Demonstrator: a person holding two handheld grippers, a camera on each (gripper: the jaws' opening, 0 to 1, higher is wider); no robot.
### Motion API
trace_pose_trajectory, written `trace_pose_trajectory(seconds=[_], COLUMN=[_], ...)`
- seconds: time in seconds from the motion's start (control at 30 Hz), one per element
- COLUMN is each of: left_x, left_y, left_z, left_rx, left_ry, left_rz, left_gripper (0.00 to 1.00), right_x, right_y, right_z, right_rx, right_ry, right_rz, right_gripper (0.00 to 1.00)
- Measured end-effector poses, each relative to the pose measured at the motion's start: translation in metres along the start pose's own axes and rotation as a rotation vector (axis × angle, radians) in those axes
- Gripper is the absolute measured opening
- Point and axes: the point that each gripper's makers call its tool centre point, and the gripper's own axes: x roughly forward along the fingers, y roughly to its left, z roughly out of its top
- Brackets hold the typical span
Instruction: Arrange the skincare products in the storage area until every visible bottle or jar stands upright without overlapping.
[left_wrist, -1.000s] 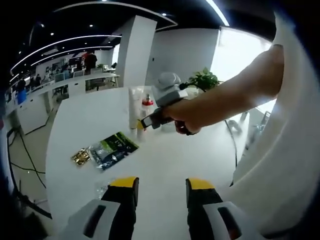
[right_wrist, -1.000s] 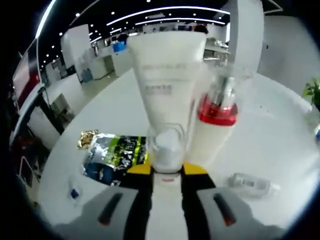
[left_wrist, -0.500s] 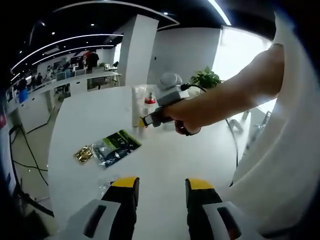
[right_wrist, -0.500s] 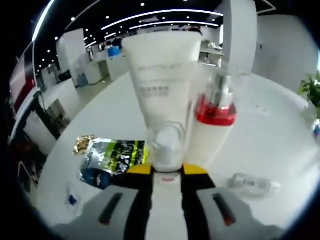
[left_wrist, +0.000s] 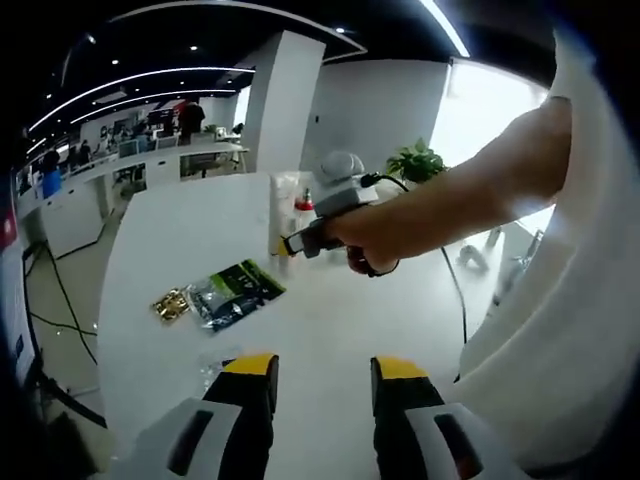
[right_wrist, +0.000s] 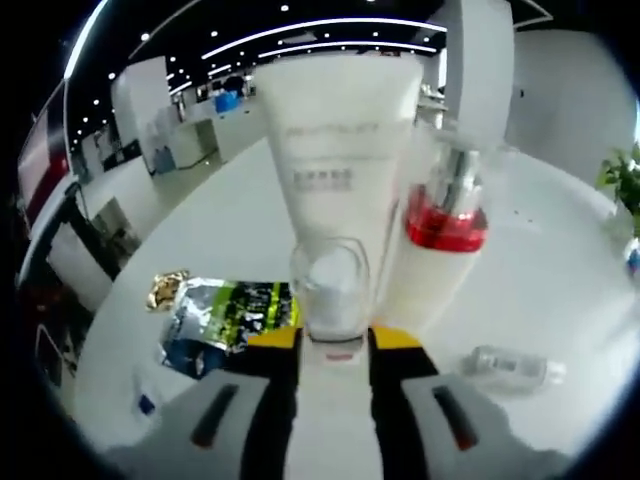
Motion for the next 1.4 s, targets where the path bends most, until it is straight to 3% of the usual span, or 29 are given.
trace_pose_trajectory(seconds=[0.33,0.4,0.5,0.63,0.7,0.87,1.07,1.17,1.4], left_x=[0.007,0.011,0.018,0.026,0.030,0.039,0.044,0.043,0.043], left_y=[-0.009,-0.013,-0.021,-0.033,-0.040,-0.057,-0.076,-0.083,-0.102], left_z=[0.007,0.010,0.015,0.020,0.021,0.025,0.030,0.031,0.029], left_rx=[0.018,0.019,0.025,0.026,0.029,0.020,0.018,0.013,-0.007], left_ry=[-0.001,-0.003,-0.007,-0.013,-0.013,-0.015,-0.011,-0.008,0.003], left_rz=[-0.021,-0.028,-0.041,-0.056,-0.062,-0.069,-0.054,-0.040,-0.001], left_gripper=[0.39,0.39,0.39,0.39,0.39,0.39,0.39,0.39,0.39], right_x=[-0.011,-0.019,-0.036,-0.055,-0.064,-0.071,-0.063,-0.059,-0.054], right_y=[-0.004,-0.005,-0.012,-0.041,-0.068,-0.114,-0.157,-0.164,-0.175], right_z=[-0.013,-0.027,-0.040,-0.049,-0.049,-0.043,-0.045,-0.062,-0.076], right_rx=[0.006,-0.032,-0.121,-0.270,-0.361,-0.481,-0.492,-0.436,-0.555], right_ry=[0.015,0.053,0.042,0.032,0.022,0.018,0.074,0.186,0.263], right_rz=[0.046,0.102,0.176,0.188,0.176,0.149,0.172,0.260,0.348], right_gripper=[0.36,0.38,0.38,0.39,0.40,0.43,0.49,0.49,0.47])
